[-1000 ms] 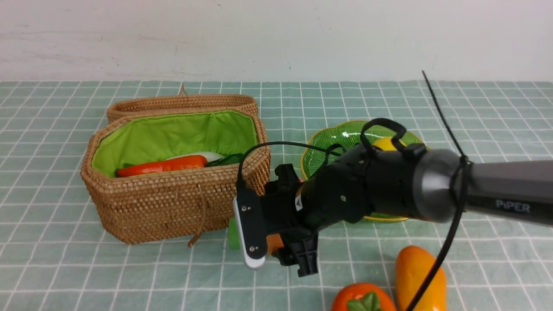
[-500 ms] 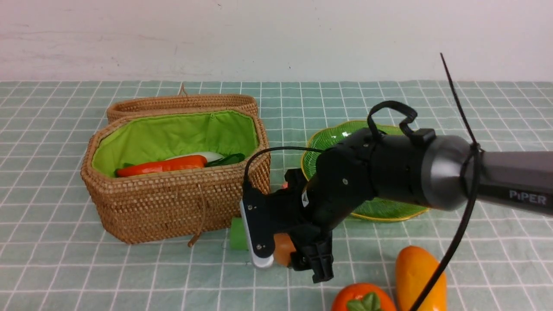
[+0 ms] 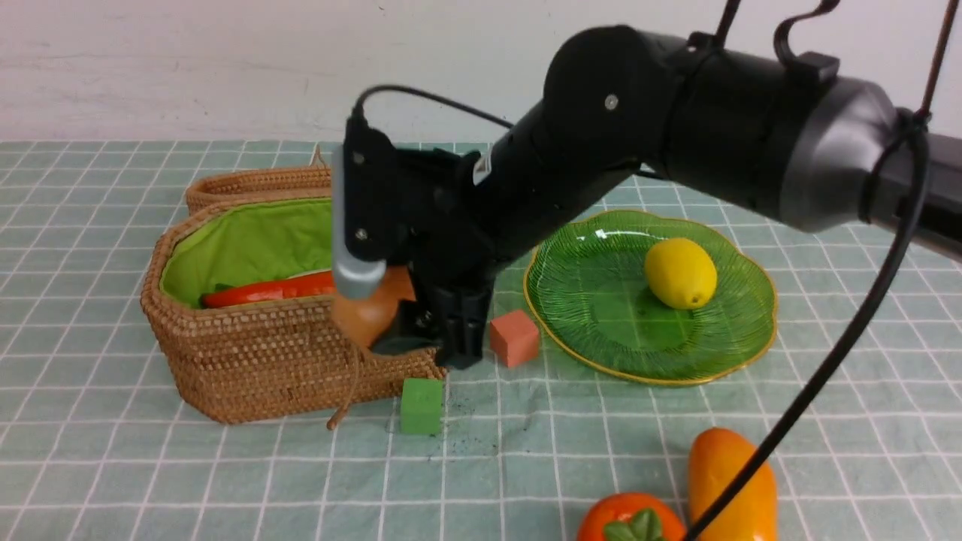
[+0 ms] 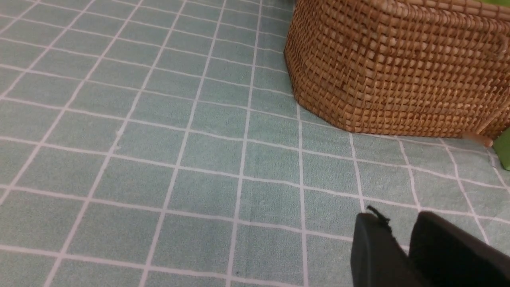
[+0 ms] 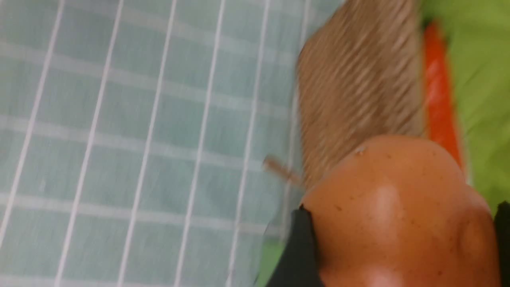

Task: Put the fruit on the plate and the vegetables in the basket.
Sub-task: Use the right arm to grab a potato and put it into the left basket

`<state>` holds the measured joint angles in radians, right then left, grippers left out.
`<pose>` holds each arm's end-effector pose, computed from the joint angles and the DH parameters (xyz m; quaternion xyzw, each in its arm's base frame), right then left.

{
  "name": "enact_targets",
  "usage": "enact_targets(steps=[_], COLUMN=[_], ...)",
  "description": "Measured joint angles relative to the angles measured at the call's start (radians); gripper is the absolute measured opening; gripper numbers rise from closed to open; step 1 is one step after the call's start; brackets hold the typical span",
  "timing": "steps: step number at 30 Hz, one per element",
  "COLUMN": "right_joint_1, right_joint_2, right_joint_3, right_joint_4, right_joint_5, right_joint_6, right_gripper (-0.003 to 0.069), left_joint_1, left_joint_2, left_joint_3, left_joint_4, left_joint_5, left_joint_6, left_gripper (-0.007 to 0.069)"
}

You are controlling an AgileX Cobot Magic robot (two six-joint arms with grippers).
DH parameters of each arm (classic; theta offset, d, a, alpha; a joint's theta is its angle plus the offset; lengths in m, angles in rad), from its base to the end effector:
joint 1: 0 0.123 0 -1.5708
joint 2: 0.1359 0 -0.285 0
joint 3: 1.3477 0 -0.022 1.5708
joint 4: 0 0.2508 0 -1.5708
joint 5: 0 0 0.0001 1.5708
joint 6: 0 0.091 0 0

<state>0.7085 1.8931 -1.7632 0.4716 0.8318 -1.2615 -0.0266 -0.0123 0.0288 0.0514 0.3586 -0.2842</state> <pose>0.3113 0.3070 0.3273 -0.7124 0.5795 0.1172 0.3781 0.0530 0.0002 0.1719 -0.0891 0.7961 -0.0712 0.5943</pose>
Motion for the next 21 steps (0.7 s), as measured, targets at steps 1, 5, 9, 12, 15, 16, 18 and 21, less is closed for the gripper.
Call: enact_targets(steps=[1,5,9,12,15,16,18,21], right_joint_1=[0.0,-0.001,-0.017,-0.032,-0.039,-0.04,-0.04,-0.04], right_joint_2=[0.0,0.005,0.029,0.063,0.097,0.121,0.157,0.196], right_joint_3=[-0.015,-0.039,-0.041,-0.041,-0.041,-0.041,-0.041,-0.041], right_joint_4=[0.025,0.057,0.068,0.088,0.121,0.148,0.2,0.258], right_joint_5=[-0.018,-0.113,-0.15,-0.237,-0.37,-0.439,-0.552,-0.604], right_joint_6=[-0.01,-0.018,0.012,0.041,0.041,0.041,0.041,0.041], right_gripper=[0.0558,0.0558,0.0558,0.0558,0.0558,0.0558,0.0558,0.0558], left_joint_1=[0.0,0.0,0.0,0.0,0.0,0.0,0.0,0.0], left_joint_2=[0.0,0.0,0.0,0.0,0.0,0.0,0.0,0.0], left_joint_3=[0.0,0.0,0.0,0.0,0.0,0.0,0.0,0.0], left_joint_4=[0.0,0.0,0.0,0.0,0.0,0.0,0.0,0.0], left_joint_5=[0.0,0.0,0.0,0.0,0.0,0.0,0.0,0.0], left_joint_6=[0.0,0.0,0.0,0.0,0.0,0.0,0.0,0.0], left_gripper=[0.0142,0.0146,0.0149,0.0153,0.0155,0.0155,0.0155,0.0159])
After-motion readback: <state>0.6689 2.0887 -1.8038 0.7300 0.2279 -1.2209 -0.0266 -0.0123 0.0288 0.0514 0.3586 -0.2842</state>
